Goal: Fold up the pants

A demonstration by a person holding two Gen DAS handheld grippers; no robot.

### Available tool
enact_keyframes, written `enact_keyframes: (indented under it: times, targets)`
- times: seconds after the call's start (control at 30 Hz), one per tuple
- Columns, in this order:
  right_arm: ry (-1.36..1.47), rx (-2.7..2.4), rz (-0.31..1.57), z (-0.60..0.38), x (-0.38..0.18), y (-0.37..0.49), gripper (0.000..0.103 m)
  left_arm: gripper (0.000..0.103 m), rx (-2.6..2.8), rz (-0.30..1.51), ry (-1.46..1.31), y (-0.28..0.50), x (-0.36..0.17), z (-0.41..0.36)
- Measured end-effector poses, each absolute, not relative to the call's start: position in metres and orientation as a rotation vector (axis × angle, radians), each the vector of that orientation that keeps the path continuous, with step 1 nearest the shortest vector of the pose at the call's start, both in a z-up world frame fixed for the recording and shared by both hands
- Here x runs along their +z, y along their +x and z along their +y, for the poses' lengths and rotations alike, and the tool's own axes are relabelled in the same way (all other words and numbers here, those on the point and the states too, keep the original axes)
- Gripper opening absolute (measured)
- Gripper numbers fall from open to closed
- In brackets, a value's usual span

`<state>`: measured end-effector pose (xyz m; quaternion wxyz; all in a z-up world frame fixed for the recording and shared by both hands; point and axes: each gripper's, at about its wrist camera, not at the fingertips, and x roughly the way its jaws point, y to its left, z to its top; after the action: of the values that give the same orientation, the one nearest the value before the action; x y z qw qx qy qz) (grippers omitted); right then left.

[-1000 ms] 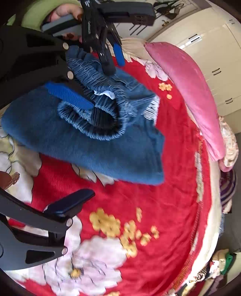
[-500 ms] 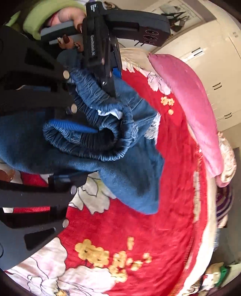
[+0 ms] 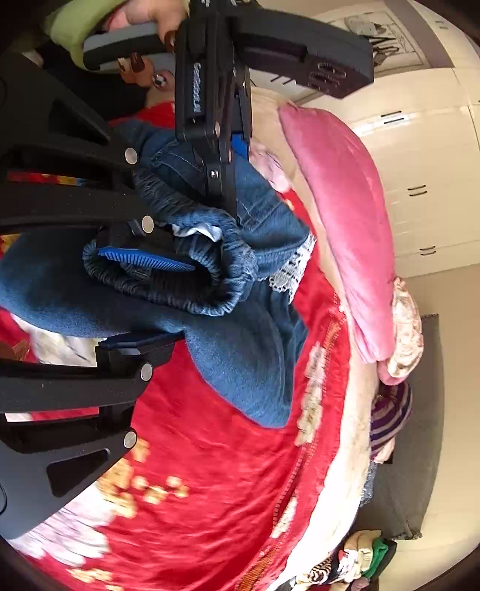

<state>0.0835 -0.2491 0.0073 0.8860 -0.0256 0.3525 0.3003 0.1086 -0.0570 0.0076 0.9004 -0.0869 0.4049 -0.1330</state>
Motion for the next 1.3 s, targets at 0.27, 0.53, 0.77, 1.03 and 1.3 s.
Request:
enact_keyframes:
  times: [0.27, 0.53, 0.77, 1.03, 1.3]
  targets:
    - [-0.046, 0.607, 0.73, -0.246, 0.008, 0.131, 0.023, 0.056, -0.241, 0.827, -0.141, 0.145, 0.017, -0.064]
    - [-0.045, 0.602, 0.745, -0.244, 0.002, 0.15, 0.023, 0.056, -0.23, 0.833, -0.149, 0.164, 0.011, -0.062]
    - [-0.053, 0.592, 0.757, -0.244, -0.002, 0.155, 0.023, 0.059, -0.218, 0.835, -0.146, 0.171, 0.005, -0.062]
    - [-0.085, 0.508, 0.826, -0.246, -0.019, 0.159, 0.047, 0.079, -0.155, 0.894, -0.123, 0.177, -0.019, -0.058]
    - [-0.111, 0.464, 0.879, -0.248, -0.034, 0.161, 0.056, 0.085, -0.13, 0.946, -0.143, 0.179, -0.043, -0.048]
